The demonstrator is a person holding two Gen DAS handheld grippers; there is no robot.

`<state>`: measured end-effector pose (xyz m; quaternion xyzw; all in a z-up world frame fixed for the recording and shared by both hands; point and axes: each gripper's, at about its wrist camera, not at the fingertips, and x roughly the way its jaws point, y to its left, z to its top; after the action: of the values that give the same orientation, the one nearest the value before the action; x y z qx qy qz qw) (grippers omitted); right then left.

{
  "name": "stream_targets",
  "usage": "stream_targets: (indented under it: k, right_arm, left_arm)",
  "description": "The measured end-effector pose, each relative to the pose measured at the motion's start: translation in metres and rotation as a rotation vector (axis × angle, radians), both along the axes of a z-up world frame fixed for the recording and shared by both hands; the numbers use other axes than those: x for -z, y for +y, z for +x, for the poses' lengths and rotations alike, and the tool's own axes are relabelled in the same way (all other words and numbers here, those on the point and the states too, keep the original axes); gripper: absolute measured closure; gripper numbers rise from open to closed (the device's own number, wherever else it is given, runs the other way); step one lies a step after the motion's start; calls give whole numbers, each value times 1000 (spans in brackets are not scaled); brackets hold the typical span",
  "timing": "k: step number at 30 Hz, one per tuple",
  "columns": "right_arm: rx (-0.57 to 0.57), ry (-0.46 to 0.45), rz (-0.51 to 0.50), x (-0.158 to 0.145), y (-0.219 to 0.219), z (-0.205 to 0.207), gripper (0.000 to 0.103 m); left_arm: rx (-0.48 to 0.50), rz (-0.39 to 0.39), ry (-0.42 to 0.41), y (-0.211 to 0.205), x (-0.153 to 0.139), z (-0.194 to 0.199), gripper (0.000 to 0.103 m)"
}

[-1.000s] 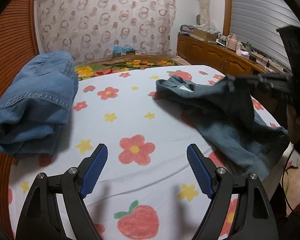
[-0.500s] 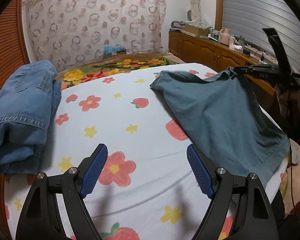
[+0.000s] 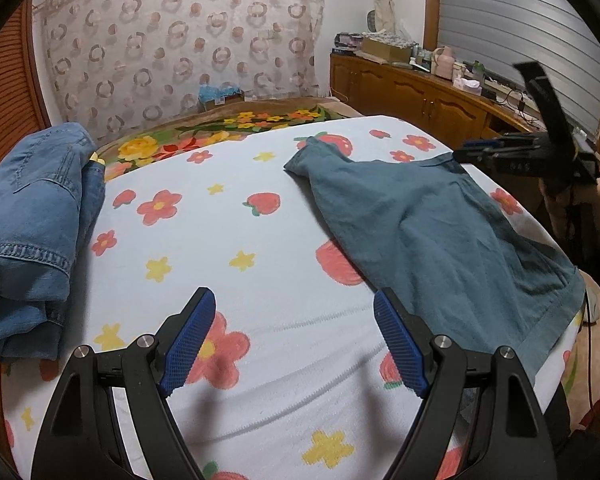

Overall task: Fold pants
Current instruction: 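Pinch the hem with the right gripper to adjust the fold, then release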

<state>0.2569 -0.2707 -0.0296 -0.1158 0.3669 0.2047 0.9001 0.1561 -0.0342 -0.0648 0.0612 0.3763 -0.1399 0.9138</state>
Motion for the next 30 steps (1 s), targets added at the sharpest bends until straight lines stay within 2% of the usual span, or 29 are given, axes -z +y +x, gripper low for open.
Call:
stream_targets:
  k: [3,8,19,30]
  right_arm:
    - [4,21,-10,5,-3,9,67]
    - [5,3,46,-3,-11,-2,67]
    - [2,-22,115,-8,-34,-98,67]
    - [3,23,152,-2,-45,-170,67]
  left_arm:
    - [2,0,4,-2,1,1,21]
    - [12,-4,12,-5,2,-2,21]
    - [65,-14,8,-22,1,-26,21]
    - [104,-27,6,-38,0,-55,21]
